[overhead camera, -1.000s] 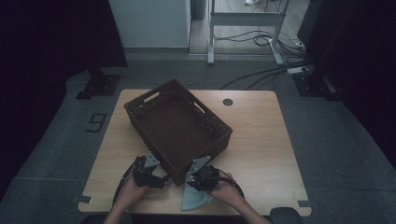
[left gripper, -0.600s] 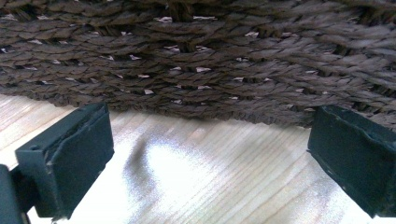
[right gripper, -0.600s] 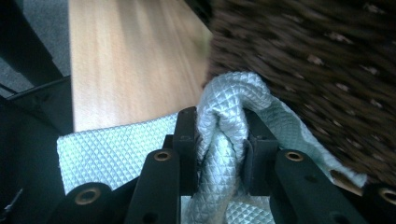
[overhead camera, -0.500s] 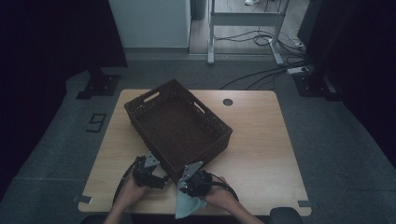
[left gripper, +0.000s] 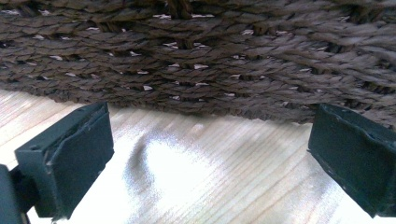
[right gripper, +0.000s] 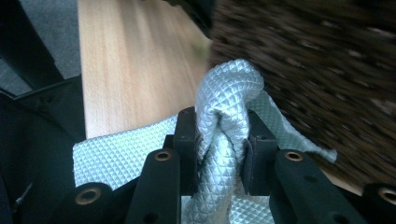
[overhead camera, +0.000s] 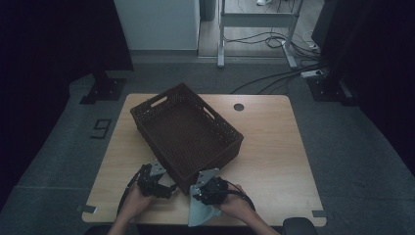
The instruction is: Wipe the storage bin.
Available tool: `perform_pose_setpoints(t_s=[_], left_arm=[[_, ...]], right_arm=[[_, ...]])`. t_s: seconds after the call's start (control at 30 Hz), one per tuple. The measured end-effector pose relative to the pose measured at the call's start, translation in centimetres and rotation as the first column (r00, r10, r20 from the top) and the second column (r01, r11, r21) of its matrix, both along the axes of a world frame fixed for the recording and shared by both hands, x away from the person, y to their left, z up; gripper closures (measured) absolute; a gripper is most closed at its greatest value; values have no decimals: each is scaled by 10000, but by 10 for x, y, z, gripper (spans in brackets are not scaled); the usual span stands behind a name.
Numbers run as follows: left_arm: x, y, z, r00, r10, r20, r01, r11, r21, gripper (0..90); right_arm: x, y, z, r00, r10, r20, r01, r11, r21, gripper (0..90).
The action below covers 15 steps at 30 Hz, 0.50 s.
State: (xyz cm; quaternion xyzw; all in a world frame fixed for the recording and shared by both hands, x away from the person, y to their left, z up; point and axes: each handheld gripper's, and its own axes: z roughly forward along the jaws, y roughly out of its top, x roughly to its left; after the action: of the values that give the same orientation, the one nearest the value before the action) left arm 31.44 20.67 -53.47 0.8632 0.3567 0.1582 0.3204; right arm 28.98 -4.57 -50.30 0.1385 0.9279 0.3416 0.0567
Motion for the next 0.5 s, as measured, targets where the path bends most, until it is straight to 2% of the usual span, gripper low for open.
perform_pose_setpoints(t_s=[0.37,0.5], left_arm=[[-2,8,1,9998,-173,20,174,9990,-408,1],[-2,10,2,9999,-110,-73,103,9961,-879,0]], right_arm=[[14,-40,13,9930,-1178,132,1171,9921,443,706],[17,-49,16,9894,-1446,154,1436,9883,514,705]])
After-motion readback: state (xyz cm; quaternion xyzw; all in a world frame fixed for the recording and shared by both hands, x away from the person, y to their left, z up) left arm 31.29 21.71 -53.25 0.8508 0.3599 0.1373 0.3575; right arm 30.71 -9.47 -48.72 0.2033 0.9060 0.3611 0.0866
